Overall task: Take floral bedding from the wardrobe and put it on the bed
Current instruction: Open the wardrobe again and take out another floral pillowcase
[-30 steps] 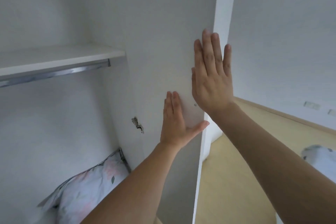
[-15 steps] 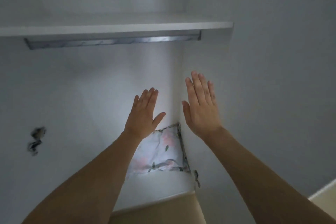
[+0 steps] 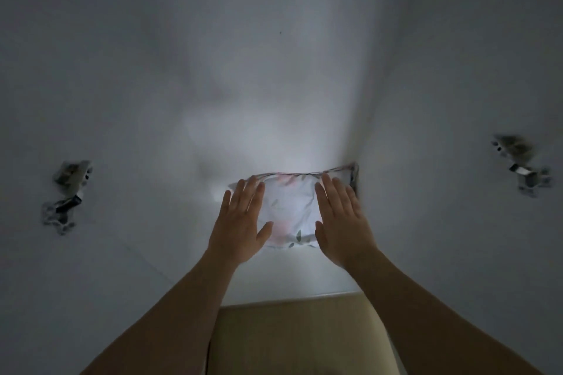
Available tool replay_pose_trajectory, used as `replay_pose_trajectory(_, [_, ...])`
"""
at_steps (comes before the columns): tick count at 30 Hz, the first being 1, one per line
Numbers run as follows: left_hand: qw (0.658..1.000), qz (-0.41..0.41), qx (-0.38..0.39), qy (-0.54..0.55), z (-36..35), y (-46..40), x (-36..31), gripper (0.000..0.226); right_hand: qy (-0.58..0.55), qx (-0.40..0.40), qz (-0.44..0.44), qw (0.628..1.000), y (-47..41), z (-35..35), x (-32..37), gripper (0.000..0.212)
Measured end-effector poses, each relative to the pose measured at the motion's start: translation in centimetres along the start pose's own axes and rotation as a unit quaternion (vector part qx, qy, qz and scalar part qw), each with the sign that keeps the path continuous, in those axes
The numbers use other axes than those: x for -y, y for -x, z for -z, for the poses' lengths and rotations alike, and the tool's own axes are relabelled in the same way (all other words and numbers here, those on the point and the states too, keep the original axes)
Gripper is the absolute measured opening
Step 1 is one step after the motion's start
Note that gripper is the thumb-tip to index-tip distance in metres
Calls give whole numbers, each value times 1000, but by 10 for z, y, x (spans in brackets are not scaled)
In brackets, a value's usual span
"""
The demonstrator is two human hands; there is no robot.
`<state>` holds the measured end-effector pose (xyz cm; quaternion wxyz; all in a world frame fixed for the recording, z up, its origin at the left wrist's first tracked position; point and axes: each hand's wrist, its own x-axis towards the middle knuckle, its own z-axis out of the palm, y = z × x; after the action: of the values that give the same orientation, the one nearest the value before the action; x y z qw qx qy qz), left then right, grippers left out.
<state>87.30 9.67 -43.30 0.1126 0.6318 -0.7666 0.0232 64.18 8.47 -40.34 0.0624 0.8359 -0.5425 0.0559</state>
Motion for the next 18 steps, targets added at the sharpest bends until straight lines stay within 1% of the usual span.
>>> replay_pose_trajectory(5, [996,-9,83,-11,-149,-7,26,86,9,78,-15,997,-22,-161,-19,77])
replay_pose_trajectory(10, [990,27,136,-31,-335,-31,54,91,17,178,-12,984,-55,-345,-40,76])
replay_pose_trajectory(12, [986,31,155,-51,-413,-43,71,90,18,199,-18,980,-69,-419,-47,74])
replay_pose_trajectory(16, [968,35,236,-82,-556,-72,102,80,20,230,-47,972,-96,-555,-65,72])
replay_pose_trajectory(18, [966,28,239,-98,-615,-93,113,81,18,232,-69,970,-107,-615,-78,75])
